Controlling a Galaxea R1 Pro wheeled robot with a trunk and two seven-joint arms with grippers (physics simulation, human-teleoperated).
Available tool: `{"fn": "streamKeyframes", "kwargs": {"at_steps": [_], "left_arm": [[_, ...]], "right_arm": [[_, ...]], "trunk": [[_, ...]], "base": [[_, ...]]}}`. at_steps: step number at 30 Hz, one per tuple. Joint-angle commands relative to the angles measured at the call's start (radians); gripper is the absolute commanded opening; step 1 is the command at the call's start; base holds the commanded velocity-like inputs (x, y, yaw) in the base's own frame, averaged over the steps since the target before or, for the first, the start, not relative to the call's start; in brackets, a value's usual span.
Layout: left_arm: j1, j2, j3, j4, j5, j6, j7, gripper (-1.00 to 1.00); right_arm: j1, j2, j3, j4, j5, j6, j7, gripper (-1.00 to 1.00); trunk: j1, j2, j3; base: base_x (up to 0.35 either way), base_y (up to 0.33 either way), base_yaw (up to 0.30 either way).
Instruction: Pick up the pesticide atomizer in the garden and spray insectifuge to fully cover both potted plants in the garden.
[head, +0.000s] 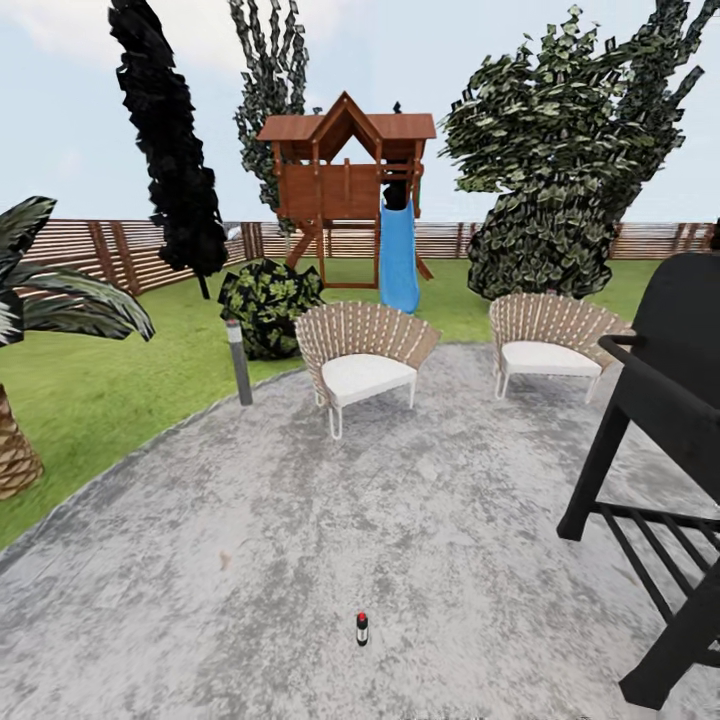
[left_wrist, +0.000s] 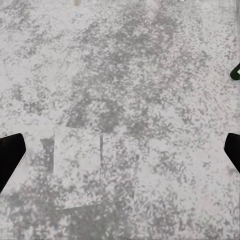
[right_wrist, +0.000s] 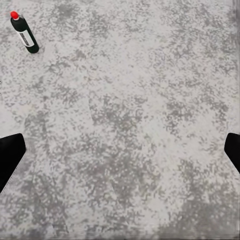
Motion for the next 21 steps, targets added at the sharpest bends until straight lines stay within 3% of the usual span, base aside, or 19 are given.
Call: {"fn": "streamKeyframes", "kwargs": {"at_steps": [1, 21], "left_arm": [[0.0, 0.001, -0.001, 0.001, 0.007, -0.003, 0.0, 1.0], [0.0, 0.001, -0.002, 0.001, 0.004, -0.004, -0.001, 1.0]], "right_arm": [[-0.001, 0.001, -0.004, 0.0, 0.01, -0.003, 0.0, 1.0], [-0.001, 0.001, -0.004, 0.0, 0.01, -0.003, 0.0, 1.0]], "trunk": [[0.0, -0.001, -0.001], [0.0, -0.001, -0.001]], "base": [[0.001, 0.335, -0.3], [0.132, 0.329, -0.3]]}}
